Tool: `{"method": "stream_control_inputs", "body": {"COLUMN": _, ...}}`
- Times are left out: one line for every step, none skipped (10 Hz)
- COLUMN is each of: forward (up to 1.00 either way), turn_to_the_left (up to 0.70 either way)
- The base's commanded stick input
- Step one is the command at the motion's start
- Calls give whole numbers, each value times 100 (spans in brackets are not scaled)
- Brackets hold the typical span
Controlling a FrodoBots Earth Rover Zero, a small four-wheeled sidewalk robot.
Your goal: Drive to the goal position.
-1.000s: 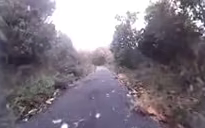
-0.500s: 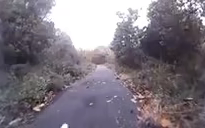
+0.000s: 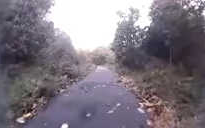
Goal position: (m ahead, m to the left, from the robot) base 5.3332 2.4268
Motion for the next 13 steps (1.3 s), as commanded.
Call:
{"method": "stream_control_inputs", "body": {"forward": 70, "turn_to_the_left": 17}}
{"method": "stream_control_inputs", "body": {"forward": 70, "turn_to_the_left": 24}}
{"method": "stream_control_inputs", "body": {"forward": 70, "turn_to_the_left": 6}}
{"method": "stream_control_inputs", "body": {"forward": 70, "turn_to_the_left": 0}}
{"method": "stream_control_inputs", "body": {"forward": 70, "turn_to_the_left": 0}}
{"method": "stream_control_inputs", "body": {"forward": 70, "turn_to_the_left": 0}}
{"method": "stream_control_inputs", "body": {"forward": 70, "turn_to_the_left": 0}}
{"method": "stream_control_inputs", "body": {"forward": 70, "turn_to_the_left": 0}}
{"method": "stream_control_inputs", "body": {"forward": 70, "turn_to_the_left": 0}}
{"method": "stream_control_inputs", "body": {"forward": 70, "turn_to_the_left": 0}}
{"method": "stream_control_inputs", "body": {"forward": 70, "turn_to_the_left": 0}}
{"method": "stream_control_inputs", "body": {"forward": 70, "turn_to_the_left": 0}}
{"method": "stream_control_inputs", "body": {"forward": 70, "turn_to_the_left": 0}}
